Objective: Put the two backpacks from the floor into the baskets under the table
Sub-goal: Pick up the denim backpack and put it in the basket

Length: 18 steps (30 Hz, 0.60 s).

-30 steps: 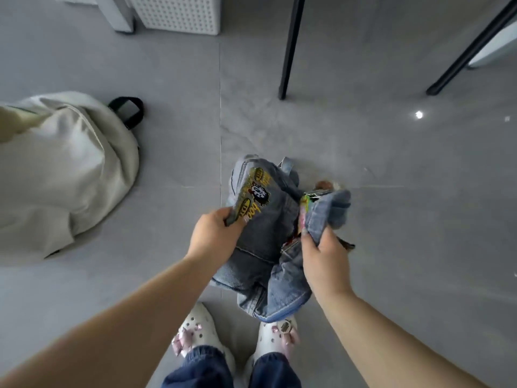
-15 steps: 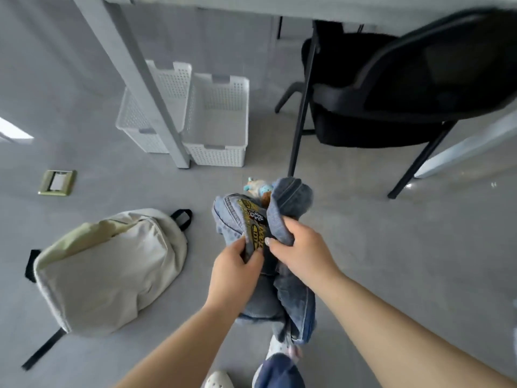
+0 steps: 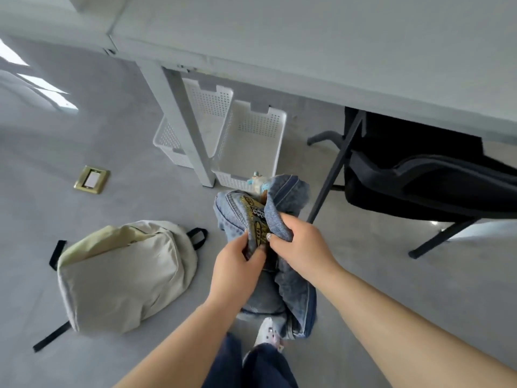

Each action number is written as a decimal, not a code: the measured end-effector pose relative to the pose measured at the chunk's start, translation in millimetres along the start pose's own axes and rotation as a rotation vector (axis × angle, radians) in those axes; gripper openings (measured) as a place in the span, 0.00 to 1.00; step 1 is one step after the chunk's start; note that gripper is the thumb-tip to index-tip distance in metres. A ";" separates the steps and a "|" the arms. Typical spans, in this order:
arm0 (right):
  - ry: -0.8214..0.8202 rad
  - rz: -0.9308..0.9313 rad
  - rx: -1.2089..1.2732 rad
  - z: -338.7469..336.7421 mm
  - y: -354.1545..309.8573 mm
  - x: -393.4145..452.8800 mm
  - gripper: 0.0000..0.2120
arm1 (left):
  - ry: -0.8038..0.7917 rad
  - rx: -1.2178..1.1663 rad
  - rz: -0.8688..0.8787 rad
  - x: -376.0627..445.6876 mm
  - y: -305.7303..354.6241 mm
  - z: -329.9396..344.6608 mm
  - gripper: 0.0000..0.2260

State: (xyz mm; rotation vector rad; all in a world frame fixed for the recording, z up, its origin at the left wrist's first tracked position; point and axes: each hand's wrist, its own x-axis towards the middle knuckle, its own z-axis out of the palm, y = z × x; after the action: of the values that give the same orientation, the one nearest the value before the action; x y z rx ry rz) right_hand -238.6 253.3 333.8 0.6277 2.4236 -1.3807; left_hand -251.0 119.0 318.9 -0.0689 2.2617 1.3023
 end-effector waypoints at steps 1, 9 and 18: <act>-0.006 -0.005 0.005 -2.0 -5.2 6.3 0.16 | 0.006 -0.006 -0.002 5.9 3.4 -3.1 0.05; -0.019 -0.064 0.029 -8.4 -46.2 71.1 0.13 | 0.012 0.017 0.056 69.3 34.7 -29.1 0.04; -0.066 -0.146 0.191 -2.7 -26.7 169.1 0.05 | 0.043 0.123 0.158 165.8 28.6 -27.3 0.08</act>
State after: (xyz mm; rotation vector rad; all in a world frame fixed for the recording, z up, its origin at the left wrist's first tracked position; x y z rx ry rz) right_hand -398.5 282.6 279.9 0.4475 2.3442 -1.6787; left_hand -413.5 146.8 275.7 0.1283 2.4202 1.2471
